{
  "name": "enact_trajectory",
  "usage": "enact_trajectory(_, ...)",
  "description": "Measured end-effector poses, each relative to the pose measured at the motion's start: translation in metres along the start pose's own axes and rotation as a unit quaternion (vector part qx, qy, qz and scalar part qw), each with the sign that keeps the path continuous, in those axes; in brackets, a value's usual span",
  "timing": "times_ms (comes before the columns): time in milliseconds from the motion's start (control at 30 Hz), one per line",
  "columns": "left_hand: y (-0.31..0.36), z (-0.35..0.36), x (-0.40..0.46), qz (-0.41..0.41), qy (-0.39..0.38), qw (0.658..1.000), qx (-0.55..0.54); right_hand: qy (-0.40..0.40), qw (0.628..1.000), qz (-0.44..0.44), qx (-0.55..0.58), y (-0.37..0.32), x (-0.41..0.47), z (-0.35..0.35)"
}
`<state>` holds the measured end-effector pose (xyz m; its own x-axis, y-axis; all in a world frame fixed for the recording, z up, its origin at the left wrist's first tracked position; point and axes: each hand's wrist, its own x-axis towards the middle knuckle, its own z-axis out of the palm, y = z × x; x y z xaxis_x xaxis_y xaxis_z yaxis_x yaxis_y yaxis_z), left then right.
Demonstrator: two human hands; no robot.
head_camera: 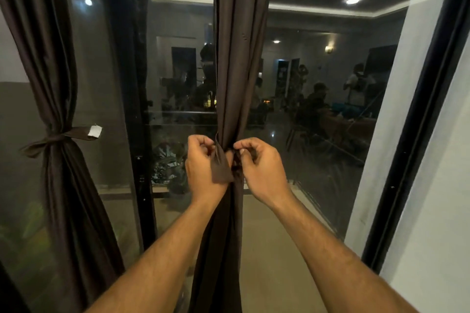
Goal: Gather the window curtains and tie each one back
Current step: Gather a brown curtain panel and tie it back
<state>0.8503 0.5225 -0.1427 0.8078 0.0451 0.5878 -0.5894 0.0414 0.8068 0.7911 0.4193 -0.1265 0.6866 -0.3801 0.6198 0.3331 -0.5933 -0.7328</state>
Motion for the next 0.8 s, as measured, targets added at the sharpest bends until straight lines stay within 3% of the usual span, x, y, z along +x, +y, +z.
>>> enact_trajectory(167,-0.002,-0.022,0.0,-0.069,-0.135,0.978,-0.14,-0.016,0.998,0.051,0.026,-0.001,0.0,0.003)
enact_trajectory(300,0.001,-0.035,0.005,-0.254,-0.209,0.873,-0.359,-0.009,0.995,0.09,0.047,0.002,0.001,0.002)
enact_trajectory(367,0.0,-0.034,0.016,-0.32,-0.188,0.849,-0.376,-0.008,0.994,0.1,0.048,0.001,0.002,0.0)
enact_trajectory(533,0.004,-0.012,0.034,-0.278,-0.165,0.928,-0.186,-0.01,0.994,0.104,0.037,-0.002,0.006,-0.004)
enact_trajectory(633,0.003,-0.009,0.037,-0.263,-0.172,0.932,-0.179,-0.014,0.995,0.096,0.038,-0.001,0.01,-0.005)
enact_trajectory(800,-0.001,-0.016,0.009,-0.195,-0.263,0.923,-0.204,-0.056,0.99,0.105,0.074,0.0,0.017,-0.012)
